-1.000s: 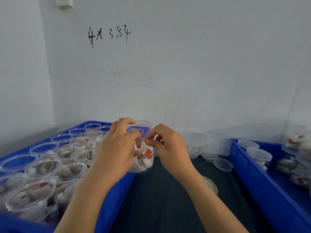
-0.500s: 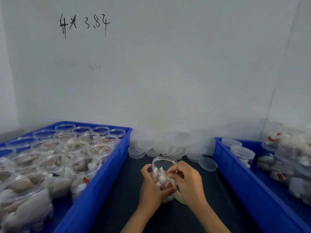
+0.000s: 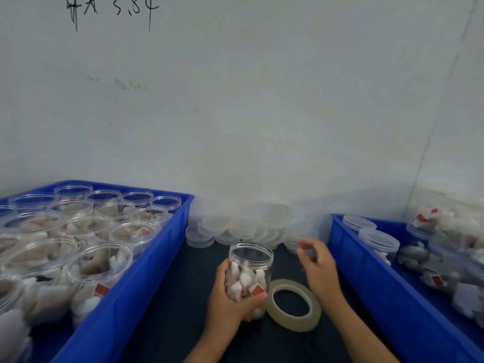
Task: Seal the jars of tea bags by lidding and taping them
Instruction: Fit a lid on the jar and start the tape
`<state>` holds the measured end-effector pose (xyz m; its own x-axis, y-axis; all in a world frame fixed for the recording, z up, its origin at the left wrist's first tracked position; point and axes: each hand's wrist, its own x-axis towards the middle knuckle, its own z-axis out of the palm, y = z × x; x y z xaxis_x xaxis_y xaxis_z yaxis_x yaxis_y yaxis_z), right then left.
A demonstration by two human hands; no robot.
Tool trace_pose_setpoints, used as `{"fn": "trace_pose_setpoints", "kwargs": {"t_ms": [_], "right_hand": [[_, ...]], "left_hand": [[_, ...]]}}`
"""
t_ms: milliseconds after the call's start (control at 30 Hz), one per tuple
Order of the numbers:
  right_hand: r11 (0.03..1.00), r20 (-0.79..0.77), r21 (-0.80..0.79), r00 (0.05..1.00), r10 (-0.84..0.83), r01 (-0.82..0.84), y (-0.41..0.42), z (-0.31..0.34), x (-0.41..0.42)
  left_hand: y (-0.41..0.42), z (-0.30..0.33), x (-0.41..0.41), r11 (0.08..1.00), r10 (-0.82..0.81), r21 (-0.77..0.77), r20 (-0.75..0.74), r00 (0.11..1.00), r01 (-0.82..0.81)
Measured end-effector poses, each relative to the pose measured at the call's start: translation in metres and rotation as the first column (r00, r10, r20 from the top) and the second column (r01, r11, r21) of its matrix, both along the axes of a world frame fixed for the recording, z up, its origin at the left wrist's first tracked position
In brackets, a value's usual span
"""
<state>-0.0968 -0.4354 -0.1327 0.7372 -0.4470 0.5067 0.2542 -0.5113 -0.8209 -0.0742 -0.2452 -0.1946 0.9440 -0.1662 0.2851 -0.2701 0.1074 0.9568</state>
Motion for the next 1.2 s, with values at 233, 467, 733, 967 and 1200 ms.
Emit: {"fn": "trace_pose_setpoints", "kwargs": {"t_ms": [233,467,733,967,1200], "right_hand": [[0.917,-0.435,-0.295,0.817,-0.379,0.268,-0.048,-0.031,0.043],[0.824,-0.488,-0.509,0.706,-0.514,0.248,-0.061,-0.037,0.05],[0.686,-0.285,-0.663,0.747,-0.601,0.3,-0.066,-0.038,0.046],[0.972,0.047,0.164,0.983,-0.177,0.167,-0.013,0.014,0.012],[0.32,0.134,0.925,0.963,0.234,-0.207,0.035,-0.016,-0.047]], "left_hand": [[0.001,0.004,-0.001,0.996,-0.051,-0.078,-0.009,0.999,0.05],[0.0,0.001,0.002,0.999,-0.011,-0.043,-0.005,1.0,0.011],[0.0,0.0,0.003,0.999,-0.031,-0.03,0.016,0.999,0.032],[0.004,0.003,-0.003,0.996,-0.083,-0.03,0.03,0.996,0.084],[0.005,0.006,-0.011,0.999,-0.047,0.021,0.166,0.985,0.045]]}}
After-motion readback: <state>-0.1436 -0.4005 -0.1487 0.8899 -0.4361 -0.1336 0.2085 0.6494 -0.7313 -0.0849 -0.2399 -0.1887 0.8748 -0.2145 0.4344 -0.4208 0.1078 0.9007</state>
